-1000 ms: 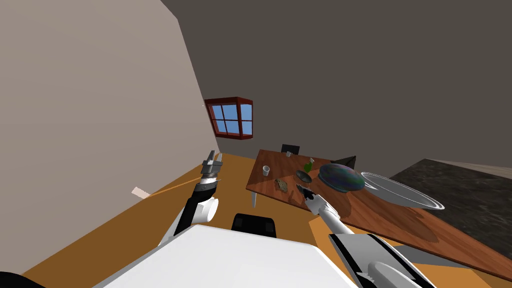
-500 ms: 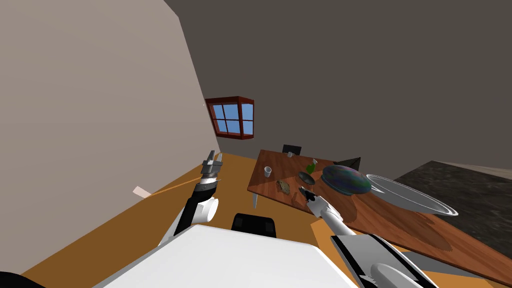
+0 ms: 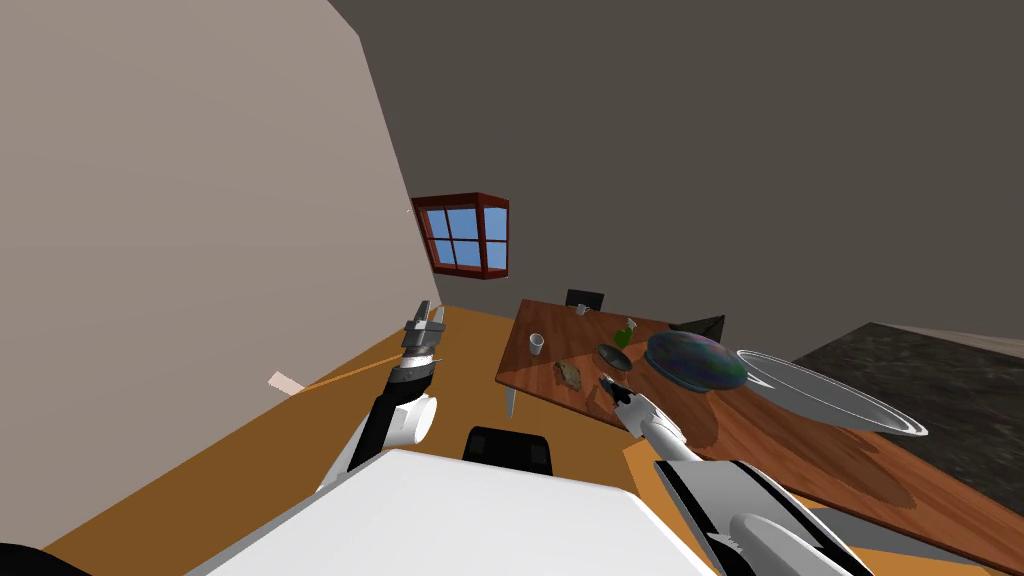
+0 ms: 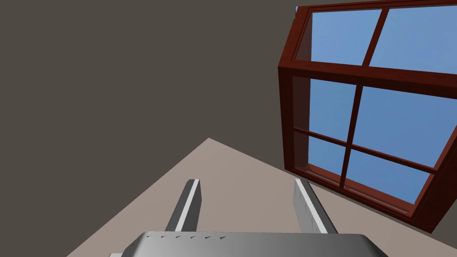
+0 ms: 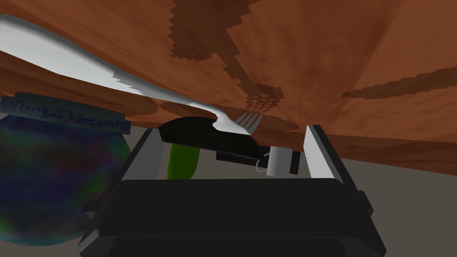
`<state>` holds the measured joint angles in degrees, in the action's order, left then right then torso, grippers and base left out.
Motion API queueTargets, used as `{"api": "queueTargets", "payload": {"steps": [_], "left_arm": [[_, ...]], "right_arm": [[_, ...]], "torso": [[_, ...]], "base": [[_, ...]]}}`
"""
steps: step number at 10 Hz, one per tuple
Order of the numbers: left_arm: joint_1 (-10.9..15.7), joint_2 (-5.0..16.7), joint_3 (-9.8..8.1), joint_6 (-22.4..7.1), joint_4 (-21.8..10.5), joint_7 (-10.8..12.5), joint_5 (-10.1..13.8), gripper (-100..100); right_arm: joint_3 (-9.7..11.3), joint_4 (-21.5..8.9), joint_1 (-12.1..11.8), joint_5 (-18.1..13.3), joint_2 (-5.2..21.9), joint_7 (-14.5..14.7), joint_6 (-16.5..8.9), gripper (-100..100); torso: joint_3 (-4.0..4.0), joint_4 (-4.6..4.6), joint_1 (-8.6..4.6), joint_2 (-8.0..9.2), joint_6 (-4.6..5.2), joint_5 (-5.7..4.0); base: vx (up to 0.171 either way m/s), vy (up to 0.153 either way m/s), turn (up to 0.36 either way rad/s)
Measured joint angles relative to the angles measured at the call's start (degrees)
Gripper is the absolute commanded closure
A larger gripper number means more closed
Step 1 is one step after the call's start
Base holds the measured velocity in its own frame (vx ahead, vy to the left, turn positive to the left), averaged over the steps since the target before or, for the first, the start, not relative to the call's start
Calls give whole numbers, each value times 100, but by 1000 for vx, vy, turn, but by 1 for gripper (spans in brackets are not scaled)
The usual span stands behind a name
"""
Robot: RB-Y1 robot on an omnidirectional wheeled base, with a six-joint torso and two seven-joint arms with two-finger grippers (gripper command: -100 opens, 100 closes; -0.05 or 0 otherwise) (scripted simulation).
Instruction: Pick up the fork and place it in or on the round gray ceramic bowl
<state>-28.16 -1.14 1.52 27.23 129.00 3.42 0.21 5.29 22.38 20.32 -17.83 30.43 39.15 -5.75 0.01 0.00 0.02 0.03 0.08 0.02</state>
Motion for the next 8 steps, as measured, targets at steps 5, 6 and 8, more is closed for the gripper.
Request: {"api": "queueTargets", "payload": {"steps": [5, 6, 8], "left_arm": [[0, 1, 0, 0, 0, 0, 0, 0], [0, 0, 0, 0, 0, 0, 0, 0], [0, 0, 0, 0, 0, 0, 0, 0]], "right_arm": [[-698, 209, -105, -520, -322, 177, -124, -100], [-743, 268, -132, -535, -346, 207, -155, -100], [-873, 567, -273, -571, -461, 311, -332, -100]], "torso": [[0, 0, -21, 1, 0, -5], [1, 0, -16, 1, 1, -4], [0, 0, -18, -1, 0, -4]], "base": [[2, -46, 33], [2, -27, 35], [5, -47, 32]]}}
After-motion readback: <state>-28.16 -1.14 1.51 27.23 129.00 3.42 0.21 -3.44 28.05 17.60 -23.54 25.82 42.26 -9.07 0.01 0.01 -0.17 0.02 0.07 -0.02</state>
